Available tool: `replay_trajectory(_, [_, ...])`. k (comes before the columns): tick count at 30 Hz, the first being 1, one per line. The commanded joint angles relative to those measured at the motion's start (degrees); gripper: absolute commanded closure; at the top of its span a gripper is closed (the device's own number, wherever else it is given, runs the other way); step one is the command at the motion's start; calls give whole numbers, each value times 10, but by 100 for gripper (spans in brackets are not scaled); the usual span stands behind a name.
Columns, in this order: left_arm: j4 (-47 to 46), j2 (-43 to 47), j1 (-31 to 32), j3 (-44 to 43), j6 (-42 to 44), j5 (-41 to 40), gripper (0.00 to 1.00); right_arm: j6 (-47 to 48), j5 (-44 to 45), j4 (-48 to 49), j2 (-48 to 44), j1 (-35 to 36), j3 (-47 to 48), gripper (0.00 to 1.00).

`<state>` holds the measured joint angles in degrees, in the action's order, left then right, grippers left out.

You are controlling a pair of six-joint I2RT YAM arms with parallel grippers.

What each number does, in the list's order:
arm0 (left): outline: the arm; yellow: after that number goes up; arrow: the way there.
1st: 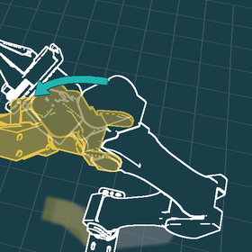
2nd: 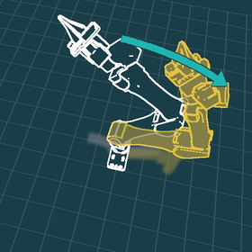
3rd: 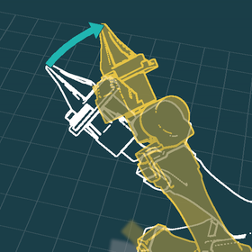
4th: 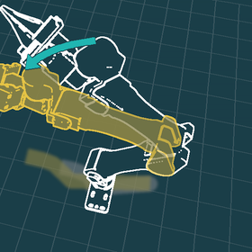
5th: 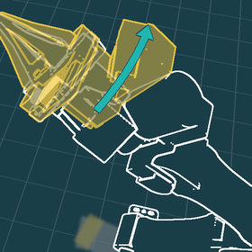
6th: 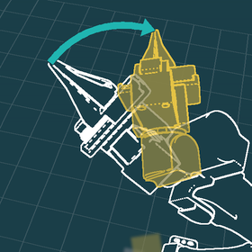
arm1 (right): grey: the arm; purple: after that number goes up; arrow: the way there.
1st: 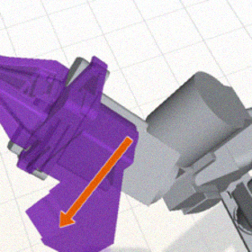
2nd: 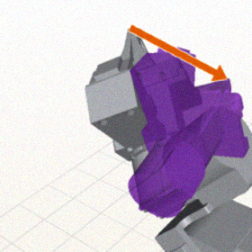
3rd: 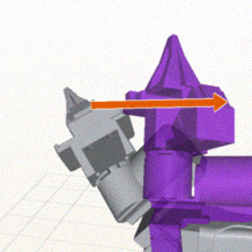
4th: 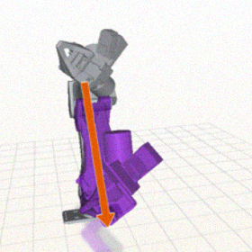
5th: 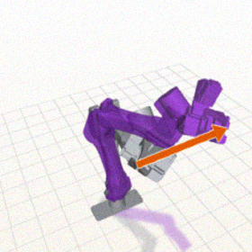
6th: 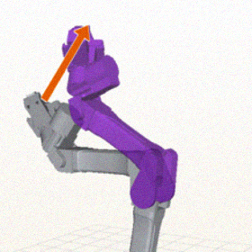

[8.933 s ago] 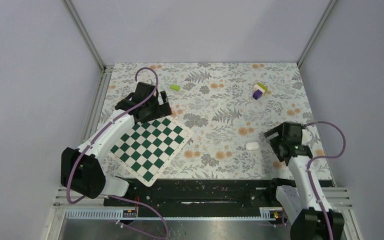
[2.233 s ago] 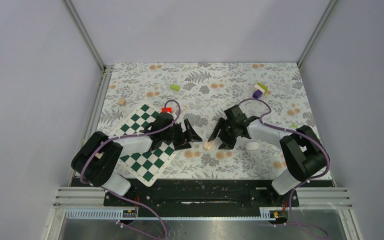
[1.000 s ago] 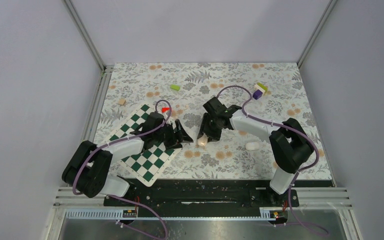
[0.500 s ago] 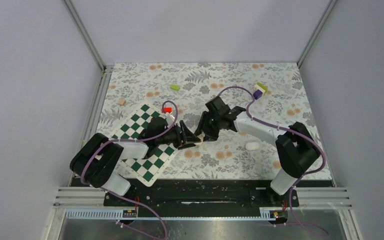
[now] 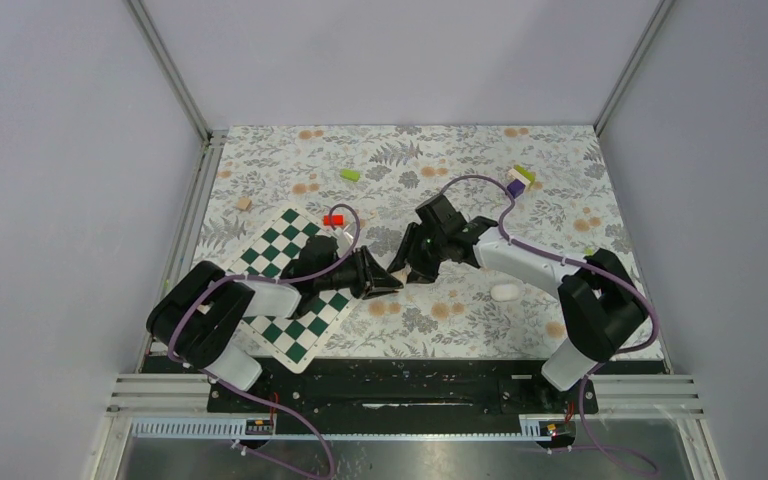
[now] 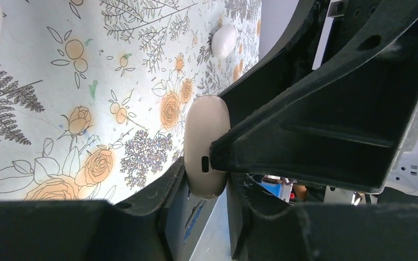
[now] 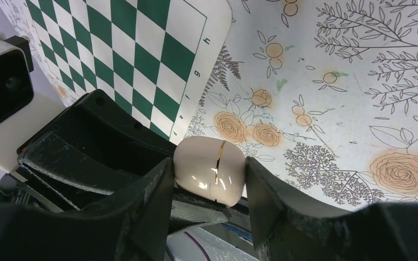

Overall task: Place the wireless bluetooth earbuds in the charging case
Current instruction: Pass from the right arm to the left, then pass from the left arm to the right

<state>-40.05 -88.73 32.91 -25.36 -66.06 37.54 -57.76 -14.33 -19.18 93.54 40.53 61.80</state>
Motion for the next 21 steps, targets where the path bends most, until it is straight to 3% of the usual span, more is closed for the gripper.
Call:
replay_trajectory(1, [-35,-1,2,-16,4,-1,96,-1,-6,3,-21,2,-13,56])
replay_trajectory(4, [-31,-1,2,-23,1,11,100,29,1,0,-35,2,-13,19])
replay_trajectory(5, [-25,-1,1,-27,0,18,100,40,11,-9,-42,2,-9,11])
replay_trajectory(7, [-3,-1,1,-40,7,31,100,60,26,-27,-59,0,-3,5])
replay_trajectory(12, [110,-16,-3,-85,50,35,100,89,83,-44,-125,0,-16,3])
replay_trajectory(16, [207,-19,-7,-119,49,28,100,115,224,-77,-200,1,-61,5])
replay_trajectory(19, [332,-26,-7,-166,71,23,100,161,260,-14,-261,1,-145,10])
replay_trajectory(21, [404,-30,-7,-193,76,26,100,222,236,75,-302,3,-222,16])
